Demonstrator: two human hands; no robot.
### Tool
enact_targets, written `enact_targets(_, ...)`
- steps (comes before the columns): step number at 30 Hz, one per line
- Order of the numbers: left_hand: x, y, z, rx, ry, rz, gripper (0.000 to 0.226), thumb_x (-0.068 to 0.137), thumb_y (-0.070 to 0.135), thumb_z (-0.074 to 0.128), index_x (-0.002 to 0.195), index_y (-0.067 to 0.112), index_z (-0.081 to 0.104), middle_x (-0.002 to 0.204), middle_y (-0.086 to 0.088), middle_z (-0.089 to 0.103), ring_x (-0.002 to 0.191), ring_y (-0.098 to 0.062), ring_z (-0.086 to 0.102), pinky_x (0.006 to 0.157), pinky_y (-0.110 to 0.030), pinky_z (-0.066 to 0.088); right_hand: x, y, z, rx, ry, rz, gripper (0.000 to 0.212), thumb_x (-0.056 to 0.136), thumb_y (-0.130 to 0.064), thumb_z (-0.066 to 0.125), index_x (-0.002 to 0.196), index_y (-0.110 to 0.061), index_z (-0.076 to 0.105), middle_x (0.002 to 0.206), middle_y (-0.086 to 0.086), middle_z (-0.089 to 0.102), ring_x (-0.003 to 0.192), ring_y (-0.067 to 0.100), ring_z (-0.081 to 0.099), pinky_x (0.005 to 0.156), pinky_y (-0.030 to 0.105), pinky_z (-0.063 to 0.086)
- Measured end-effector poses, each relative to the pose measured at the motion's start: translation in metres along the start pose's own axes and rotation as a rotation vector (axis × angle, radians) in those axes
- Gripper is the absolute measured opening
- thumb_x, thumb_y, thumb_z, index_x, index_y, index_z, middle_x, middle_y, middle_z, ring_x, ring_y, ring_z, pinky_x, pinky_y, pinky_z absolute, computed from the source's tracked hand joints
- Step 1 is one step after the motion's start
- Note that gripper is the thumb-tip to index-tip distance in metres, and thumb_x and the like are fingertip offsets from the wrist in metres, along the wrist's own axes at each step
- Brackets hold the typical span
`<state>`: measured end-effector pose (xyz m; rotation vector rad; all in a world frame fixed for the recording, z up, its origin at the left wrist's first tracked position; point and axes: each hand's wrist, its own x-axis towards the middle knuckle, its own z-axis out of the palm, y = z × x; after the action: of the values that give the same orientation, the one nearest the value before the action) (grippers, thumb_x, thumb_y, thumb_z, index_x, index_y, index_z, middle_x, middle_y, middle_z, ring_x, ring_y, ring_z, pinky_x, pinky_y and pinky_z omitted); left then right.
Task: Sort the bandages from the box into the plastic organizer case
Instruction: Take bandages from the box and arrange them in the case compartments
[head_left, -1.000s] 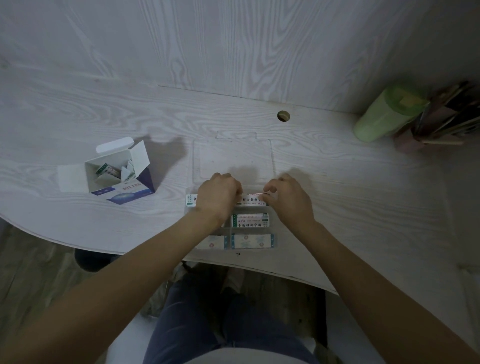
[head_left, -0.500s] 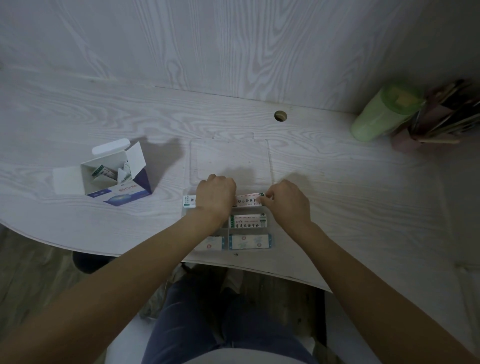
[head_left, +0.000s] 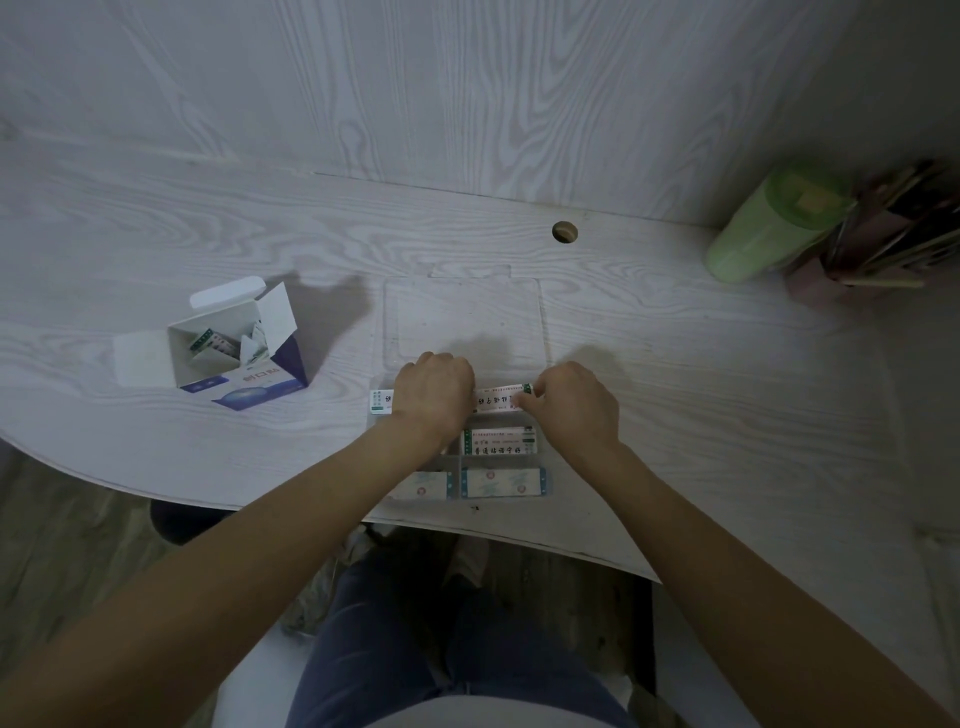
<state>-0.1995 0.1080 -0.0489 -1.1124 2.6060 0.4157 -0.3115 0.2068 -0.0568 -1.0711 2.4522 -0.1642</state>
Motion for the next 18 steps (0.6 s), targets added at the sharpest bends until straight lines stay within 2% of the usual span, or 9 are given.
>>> enact_targets(6,-0.003,0.000,-0.002,-0.044,-0.007,0.010,0.024,0.094,0.024,0.054,0.113,0.013,0.064,0.112,-0.007,0.062,0.101,-0.022,0.057,0.076,-0.031,0.042,0.000,0.002,-0.001,-0.006,0.003,0.009,0.048,0.088,-0.040,0.063,0.055,-0.016,0.038,0.061,-0.002,0.034,0.055,0.016,0.038,0.046,0.025,0.022)
enact_targets(8,-0.005,-0.001,-0.004,-0.048,-0.014,0.023,0.024,0.094,0.023,0.054,0.115,0.014,0.063,0.114,-0.007,0.061,0.103,-0.023,0.055,0.076,-0.030,0.040,0.000,0.001,-0.002,-0.006,0.005,0.014,0.043,0.088,-0.041,0.062,0.059,-0.014,0.046,0.065,0.000,0.041,0.059,0.017,0.044,0.046,0.025,0.023)
enact_targets(11,-0.008,-0.004,-0.009,-0.081,-0.022,0.049,0.030,0.094,0.021,0.055,0.123,0.017,0.058,0.119,-0.007,0.057,0.109,-0.024,0.052,0.080,-0.032,0.042,-0.003,0.000,-0.008,-0.006,-0.003,0.016,0.038,0.089,-0.043,0.061,0.073,-0.009,0.063,0.079,0.004,0.055,0.068,0.019,0.053,0.050,0.026,0.029)
enact_targets(13,-0.011,-0.008,-0.014,-0.128,-0.022,0.065,0.032,0.094,0.023,0.056,0.126,0.018,0.056,0.120,-0.007,0.055,0.112,-0.024,0.050,0.082,-0.032,0.042,-0.006,-0.002,-0.014,-0.019,-0.008,0.018,0.037,0.090,-0.046,0.058,0.088,-0.010,0.067,0.095,0.005,0.059,0.082,0.021,0.059,0.058,0.027,0.036)
enact_targets(15,-0.014,-0.013,-0.020,-0.174,-0.003,0.078,0.031,0.095,0.025,0.053,0.125,0.019,0.056,0.118,-0.007,0.053,0.111,-0.023,0.050,0.080,-0.033,0.042,-0.009,-0.006,-0.023,-0.063,0.003,0.003,0.040,0.092,-0.046,0.054,0.106,-0.010,0.065,0.112,0.006,0.057,0.097,0.023,0.058,0.068,0.029,0.040)
enact_targets(18,-0.020,-0.021,-0.033,-0.227,0.058,0.089,0.029,0.096,0.025,0.051,0.124,0.019,0.057,0.113,-0.007,0.053,0.103,-0.023,0.053,0.077,-0.034,0.046,-0.011,-0.018,-0.035,-0.097,0.014,-0.061,0.038,0.095,-0.042,0.051,0.117,-0.012,0.060,0.120,0.008,0.052,0.107,0.024,0.054,0.075,0.031,0.041)
